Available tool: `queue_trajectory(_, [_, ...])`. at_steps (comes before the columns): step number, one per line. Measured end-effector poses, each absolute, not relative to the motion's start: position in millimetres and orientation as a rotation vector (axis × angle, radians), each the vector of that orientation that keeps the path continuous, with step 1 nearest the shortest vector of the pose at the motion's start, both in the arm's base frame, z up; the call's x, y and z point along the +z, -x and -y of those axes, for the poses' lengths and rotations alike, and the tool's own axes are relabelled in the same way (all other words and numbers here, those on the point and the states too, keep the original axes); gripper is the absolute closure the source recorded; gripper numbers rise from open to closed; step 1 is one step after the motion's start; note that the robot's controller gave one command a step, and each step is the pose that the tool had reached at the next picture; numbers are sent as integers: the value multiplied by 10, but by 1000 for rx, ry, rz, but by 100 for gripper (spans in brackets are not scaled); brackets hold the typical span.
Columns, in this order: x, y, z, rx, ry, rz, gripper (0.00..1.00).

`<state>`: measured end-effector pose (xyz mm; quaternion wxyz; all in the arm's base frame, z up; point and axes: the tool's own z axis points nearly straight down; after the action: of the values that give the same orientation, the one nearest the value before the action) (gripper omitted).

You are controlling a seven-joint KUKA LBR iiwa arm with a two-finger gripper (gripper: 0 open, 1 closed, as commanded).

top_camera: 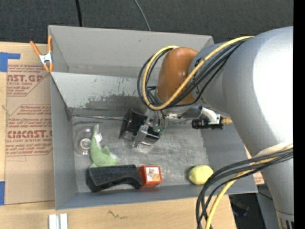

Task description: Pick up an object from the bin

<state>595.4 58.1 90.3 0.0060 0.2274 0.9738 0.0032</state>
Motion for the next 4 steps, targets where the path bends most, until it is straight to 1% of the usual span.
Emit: queue_trajectory(4, [939,-5936,-585,7,-711,-3049,100])
